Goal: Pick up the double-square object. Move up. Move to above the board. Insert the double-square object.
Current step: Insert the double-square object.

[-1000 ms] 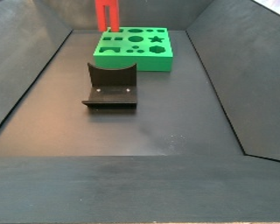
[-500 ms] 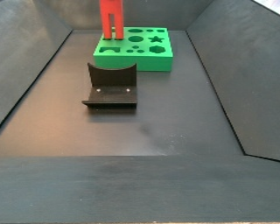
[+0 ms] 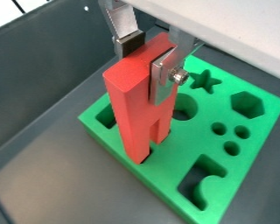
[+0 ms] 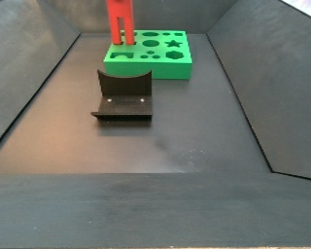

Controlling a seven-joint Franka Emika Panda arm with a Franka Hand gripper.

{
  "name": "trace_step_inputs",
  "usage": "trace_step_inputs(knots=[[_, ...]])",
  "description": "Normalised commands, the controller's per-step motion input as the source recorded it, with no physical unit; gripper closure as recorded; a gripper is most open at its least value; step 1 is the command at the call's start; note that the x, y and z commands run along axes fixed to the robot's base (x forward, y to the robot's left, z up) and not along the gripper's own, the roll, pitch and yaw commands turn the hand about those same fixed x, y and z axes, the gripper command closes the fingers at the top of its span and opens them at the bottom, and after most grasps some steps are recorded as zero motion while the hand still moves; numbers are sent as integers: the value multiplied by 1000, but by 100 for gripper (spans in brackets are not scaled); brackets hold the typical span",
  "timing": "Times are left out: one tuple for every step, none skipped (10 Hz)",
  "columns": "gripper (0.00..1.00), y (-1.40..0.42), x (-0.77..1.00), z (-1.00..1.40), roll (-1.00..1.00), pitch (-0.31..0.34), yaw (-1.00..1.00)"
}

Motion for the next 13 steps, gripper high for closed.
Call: trace_step_inputs(knots=[[100, 109, -471, -394, 53, -104, 197], [100, 0, -420, -477, 23, -140, 269], [100, -206, -100, -517, 0, -94, 317], [100, -303, 71, -494, 0, -36, 229], [100, -246, 351, -431, 7, 0, 231], [100, -106, 529, -417, 70, 10, 157], [100, 0, 354, -400, 74, 3, 89], [100, 0, 200, -483, 123, 1, 103], [100, 0, 191, -609, 183, 4, 94], [100, 0, 231, -703, 224, 19, 83], [100, -20, 246, -714, 230, 33, 86], [100, 40, 0, 0, -53, -60, 0], [100, 11, -11, 0, -34, -37, 0]])
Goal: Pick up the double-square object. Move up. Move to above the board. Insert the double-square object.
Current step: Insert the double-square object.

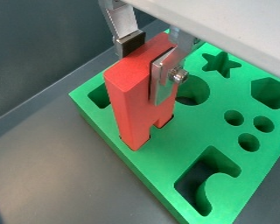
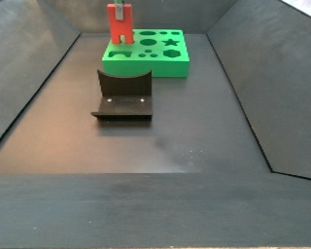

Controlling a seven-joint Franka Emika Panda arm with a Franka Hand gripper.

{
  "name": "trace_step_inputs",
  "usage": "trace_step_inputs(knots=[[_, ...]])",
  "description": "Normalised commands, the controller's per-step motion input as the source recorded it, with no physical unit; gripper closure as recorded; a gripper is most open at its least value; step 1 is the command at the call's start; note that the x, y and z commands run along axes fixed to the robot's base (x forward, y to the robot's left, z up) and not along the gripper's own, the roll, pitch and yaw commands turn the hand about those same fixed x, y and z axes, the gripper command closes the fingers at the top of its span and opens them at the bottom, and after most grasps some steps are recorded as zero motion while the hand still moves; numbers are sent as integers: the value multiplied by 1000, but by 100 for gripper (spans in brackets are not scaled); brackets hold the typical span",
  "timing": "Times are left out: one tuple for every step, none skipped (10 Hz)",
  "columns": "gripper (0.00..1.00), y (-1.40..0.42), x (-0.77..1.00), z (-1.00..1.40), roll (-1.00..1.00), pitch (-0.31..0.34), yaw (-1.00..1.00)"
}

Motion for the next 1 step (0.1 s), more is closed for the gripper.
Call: trace_step_inputs(knots=[[100, 0, 0, 0, 0, 0, 0]])
